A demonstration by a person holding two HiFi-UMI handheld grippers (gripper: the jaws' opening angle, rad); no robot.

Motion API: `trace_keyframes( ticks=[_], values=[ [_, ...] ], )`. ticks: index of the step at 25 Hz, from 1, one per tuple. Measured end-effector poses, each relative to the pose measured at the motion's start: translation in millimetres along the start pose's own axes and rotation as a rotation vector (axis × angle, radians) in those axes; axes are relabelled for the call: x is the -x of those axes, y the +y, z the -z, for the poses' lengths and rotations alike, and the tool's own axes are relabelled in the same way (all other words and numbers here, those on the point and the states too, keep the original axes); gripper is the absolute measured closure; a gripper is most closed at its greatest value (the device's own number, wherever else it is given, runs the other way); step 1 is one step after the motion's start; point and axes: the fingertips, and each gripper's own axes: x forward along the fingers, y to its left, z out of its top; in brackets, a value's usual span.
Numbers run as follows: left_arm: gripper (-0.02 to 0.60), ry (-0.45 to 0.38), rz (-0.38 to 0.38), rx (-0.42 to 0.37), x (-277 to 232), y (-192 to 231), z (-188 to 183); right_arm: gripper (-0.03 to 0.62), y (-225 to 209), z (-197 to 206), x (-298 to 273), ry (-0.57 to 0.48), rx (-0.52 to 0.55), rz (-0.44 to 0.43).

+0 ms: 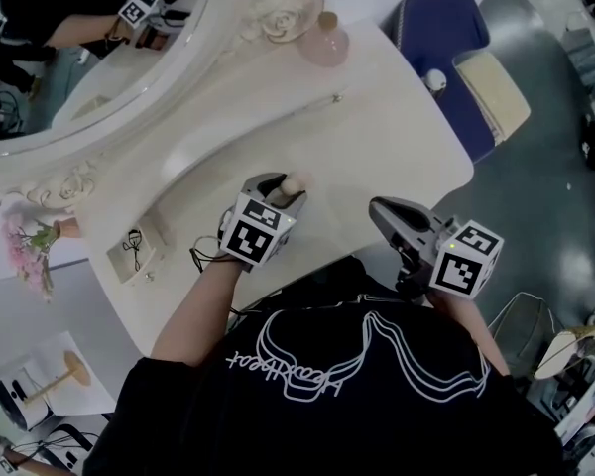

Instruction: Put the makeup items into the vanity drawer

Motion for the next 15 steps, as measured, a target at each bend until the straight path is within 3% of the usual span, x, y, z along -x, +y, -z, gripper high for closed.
trace_keyframes(
  ticks=[7,15],
  values=[
    [0.413,0.009,-0.023,0.025,2.0,-0.6,-0.1,0.591,4.2,-1.5,-1.7,0.016,0.003,-0.011],
    [0.422,-0.033,-0.013,0.119,24.7,0.2,-0.8,0.591,16.8,2.6,-12.3,0.047,-0.002,-0.04]
  ],
)
